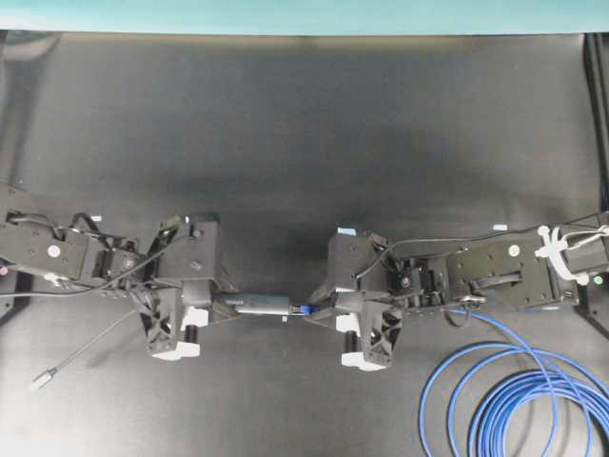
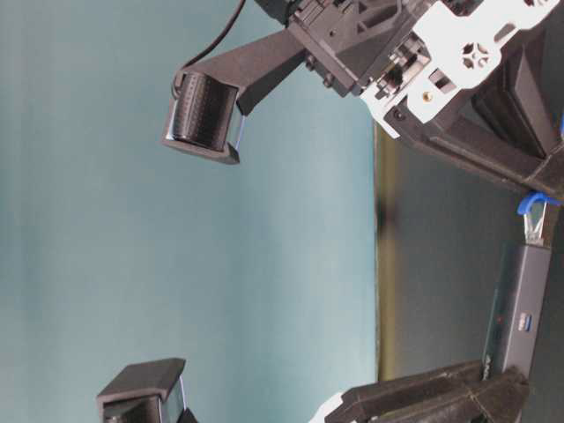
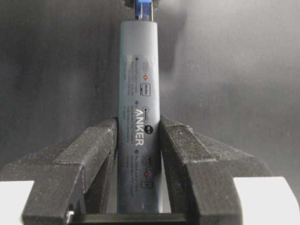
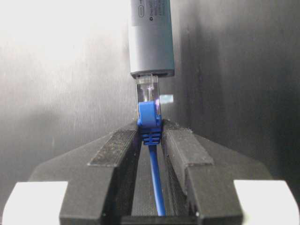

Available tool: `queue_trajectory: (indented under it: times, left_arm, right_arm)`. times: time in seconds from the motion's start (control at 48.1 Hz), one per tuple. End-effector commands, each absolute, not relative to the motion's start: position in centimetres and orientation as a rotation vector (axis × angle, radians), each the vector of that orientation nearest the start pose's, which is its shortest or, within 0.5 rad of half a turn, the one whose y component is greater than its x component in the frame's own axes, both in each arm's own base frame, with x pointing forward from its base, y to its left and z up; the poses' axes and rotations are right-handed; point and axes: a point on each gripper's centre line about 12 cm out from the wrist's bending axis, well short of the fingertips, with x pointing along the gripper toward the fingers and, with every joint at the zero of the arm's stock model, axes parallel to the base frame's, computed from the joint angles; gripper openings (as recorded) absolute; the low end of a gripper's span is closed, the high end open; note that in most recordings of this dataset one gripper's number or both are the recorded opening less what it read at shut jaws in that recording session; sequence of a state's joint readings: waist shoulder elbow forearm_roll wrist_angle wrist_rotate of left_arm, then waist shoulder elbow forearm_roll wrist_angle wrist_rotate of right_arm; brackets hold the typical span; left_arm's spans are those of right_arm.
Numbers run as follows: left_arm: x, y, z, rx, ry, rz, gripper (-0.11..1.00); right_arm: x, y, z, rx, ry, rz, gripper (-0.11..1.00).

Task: Insert the LAN cable into the hub.
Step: 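Push the blue plug leftward into the hub port with the right gripper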

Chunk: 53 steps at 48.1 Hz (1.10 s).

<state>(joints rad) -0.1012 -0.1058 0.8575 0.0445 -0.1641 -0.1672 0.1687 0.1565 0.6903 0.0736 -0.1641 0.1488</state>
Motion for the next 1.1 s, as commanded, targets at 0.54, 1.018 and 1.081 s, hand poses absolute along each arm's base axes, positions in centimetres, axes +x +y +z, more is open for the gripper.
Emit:
queue_trajectory:
  times: [0.54, 1.018, 1.081]
  left_arm:
    - [35.1, -4.0, 17.0, -0.074, 0.562, -0.086, 0.28]
    - [35.8, -2.8, 16.9, -0.082, 0.562, -0.052, 0.28]
    - [35.9, -2.8, 17.0, -0.081, 0.559, -0.053, 0.28]
  right_arm:
    - [39.9, 6.3, 12.4, 0.163, 0.66, 0.067, 0.13]
    - [40.5, 7.0, 12.7, 0.158, 0.668, 0.083, 0.13]
    - [40.5, 7.0, 12.6, 0.156, 0.674, 0.083, 0.13]
